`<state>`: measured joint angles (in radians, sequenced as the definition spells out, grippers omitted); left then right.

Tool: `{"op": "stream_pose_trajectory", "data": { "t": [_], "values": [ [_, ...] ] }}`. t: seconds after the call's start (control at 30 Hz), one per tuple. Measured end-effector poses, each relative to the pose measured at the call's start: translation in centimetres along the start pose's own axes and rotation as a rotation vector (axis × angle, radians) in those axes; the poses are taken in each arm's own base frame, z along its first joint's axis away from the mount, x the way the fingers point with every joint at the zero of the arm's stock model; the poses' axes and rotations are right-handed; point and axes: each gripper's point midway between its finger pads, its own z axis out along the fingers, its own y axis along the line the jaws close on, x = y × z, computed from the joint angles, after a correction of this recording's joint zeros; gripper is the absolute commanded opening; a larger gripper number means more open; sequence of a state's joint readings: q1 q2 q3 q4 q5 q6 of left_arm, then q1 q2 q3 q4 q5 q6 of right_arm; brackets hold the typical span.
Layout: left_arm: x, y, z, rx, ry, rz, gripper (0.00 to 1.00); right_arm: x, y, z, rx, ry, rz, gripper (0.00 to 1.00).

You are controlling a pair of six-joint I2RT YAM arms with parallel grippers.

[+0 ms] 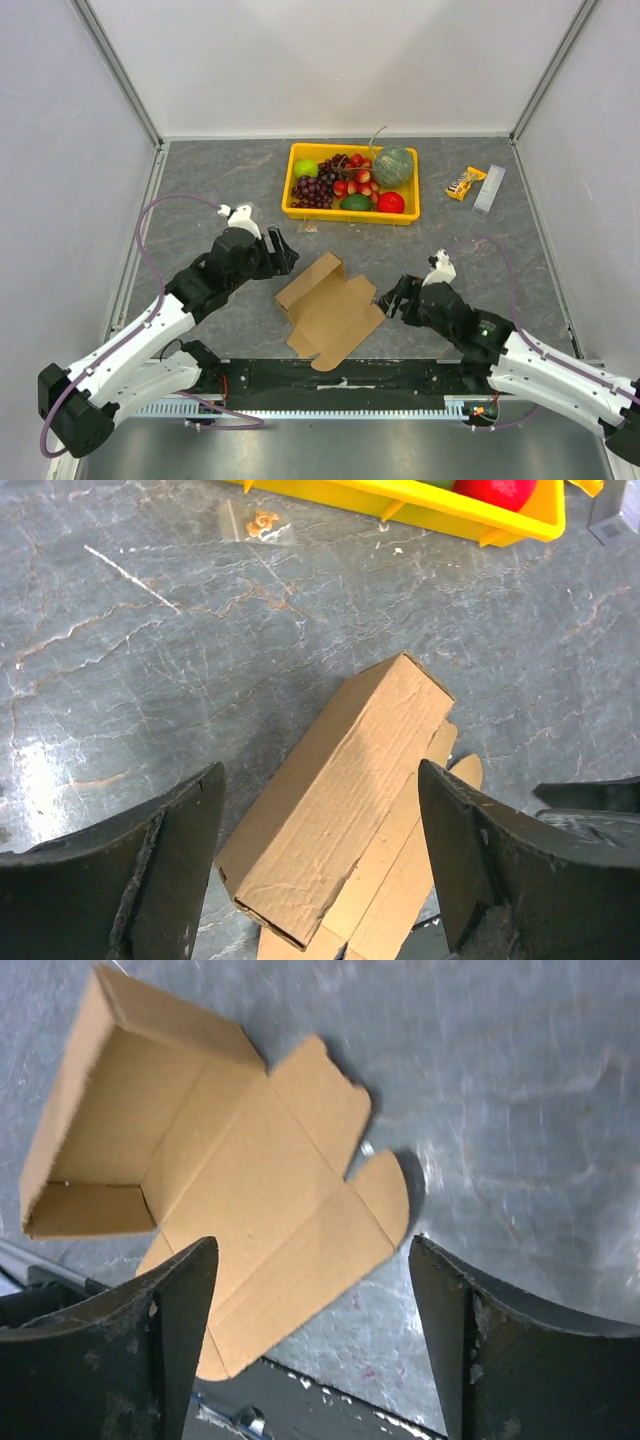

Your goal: Fold the paper box

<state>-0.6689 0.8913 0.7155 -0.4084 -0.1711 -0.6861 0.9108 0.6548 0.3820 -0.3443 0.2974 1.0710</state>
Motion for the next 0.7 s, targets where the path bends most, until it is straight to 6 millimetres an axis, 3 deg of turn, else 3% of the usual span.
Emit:
{"op": "stream_pose_trajectory", "data": {
  "t": [0.13, 0.3, 0.57, 0.7],
  "values": [
    [-0.5, -0.5, -0.5, 0.039, -0.02, 0.046, 0.84, 3.1, -1.6, -0.4, -0.031, 0.046, 0.136, 0.82],
    [-0.4, -0.6, -0.4, 0.053, -0.014, 0.09, 0.84, 3.6, -0.1, -1.2, -0.097, 0.059, 0.253, 0.81],
    [-0.4, -0.9, -0.2, 0.066, -0.011, 0.11, 0.84, 9.1, -1.9, -0.1, 0.06, 0.173, 0.174, 0.81],
    [-0.5, -0.9, -0.2, 0.069, -0.015, 0.113, 0.84, 10.9, -0.4, -0.6, 0.048, 0.17, 0.173, 0.8]
  ]
}}
